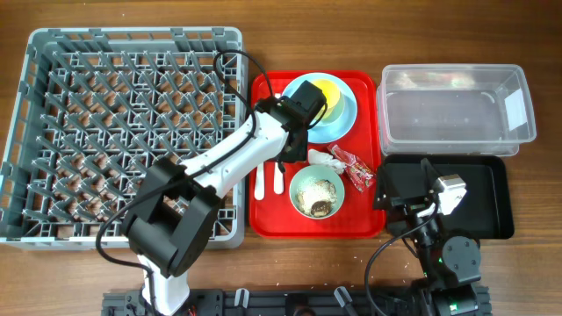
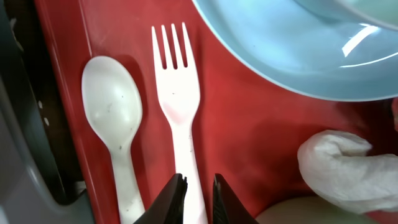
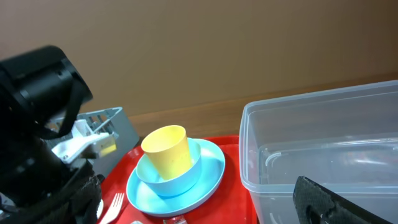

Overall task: Sort waste into correct bins and load items into the dishwasher rack
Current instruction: 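Grasp the white plastic fork with the left gripper, then carry the fork to the rack and insert it upright, then move the left gripper back to the tray and grasp the white spoon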

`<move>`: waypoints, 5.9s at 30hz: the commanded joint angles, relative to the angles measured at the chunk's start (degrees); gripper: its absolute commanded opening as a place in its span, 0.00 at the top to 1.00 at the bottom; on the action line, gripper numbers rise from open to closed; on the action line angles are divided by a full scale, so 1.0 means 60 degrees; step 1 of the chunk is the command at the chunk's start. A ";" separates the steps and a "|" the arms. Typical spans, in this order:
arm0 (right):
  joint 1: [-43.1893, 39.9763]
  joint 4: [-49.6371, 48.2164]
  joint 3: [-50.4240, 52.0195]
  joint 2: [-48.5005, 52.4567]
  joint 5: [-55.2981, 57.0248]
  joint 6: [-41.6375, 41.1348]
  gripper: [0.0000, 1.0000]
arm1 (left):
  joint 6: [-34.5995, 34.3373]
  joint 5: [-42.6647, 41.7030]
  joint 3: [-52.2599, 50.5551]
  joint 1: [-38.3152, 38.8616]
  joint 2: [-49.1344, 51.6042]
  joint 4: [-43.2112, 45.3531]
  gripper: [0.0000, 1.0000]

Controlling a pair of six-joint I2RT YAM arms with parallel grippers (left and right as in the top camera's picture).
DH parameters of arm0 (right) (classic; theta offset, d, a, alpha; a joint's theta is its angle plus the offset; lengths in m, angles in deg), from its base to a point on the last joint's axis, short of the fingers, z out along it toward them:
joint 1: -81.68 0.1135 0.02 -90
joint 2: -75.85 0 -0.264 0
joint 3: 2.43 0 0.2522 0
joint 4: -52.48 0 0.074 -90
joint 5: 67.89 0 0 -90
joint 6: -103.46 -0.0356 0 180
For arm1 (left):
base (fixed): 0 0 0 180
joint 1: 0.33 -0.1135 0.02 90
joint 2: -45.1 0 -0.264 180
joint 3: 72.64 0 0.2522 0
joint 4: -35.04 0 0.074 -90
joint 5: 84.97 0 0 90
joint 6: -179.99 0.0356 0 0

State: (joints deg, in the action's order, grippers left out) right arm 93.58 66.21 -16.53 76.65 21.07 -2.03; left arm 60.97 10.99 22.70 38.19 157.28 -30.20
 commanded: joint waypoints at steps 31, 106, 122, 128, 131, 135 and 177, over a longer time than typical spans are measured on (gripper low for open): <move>-0.0022 -0.0055 0.0007 -0.0033 0.0084 0.0055 0.00 | -0.0419 0.1559 -0.0969 -0.0499 -0.4153 0.0437 0.96; -0.0022 -0.0055 0.0007 -0.0033 0.0084 0.0055 0.00 | 0.4339 -0.2659 -0.0918 -0.4335 -0.1173 0.1370 0.84; -0.0022 -0.0055 0.0007 -0.0036 0.0084 0.0055 0.00 | 0.4335 -0.2630 -0.1490 -0.4335 -0.1166 0.1767 0.94; -0.0022 -0.0055 0.0007 -0.0036 0.0084 0.0055 0.00 | 0.4262 -0.2626 -0.1552 -0.4342 -0.1177 0.2004 0.96; -0.0022 -0.0055 0.0007 -0.0033 0.0084 0.0055 0.00 | 0.4262 -0.2623 -0.1213 -0.4346 -0.1231 0.2029 0.96; -0.0022 -0.0055 0.0007 -0.0033 0.0084 0.0055 0.00 | 0.4029 -0.2361 -0.0743 -0.4346 -0.1446 0.1971 0.96; -0.0022 -0.0055 0.0007 -0.0036 0.0084 0.0058 0.00 | -0.1319 0.0040 -0.1337 0.0648 -0.3049 -0.0364 0.94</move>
State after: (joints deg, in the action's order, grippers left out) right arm 93.58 66.21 -16.53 76.65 21.07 -2.03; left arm 65.08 -1.71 16.72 38.10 135.31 -32.37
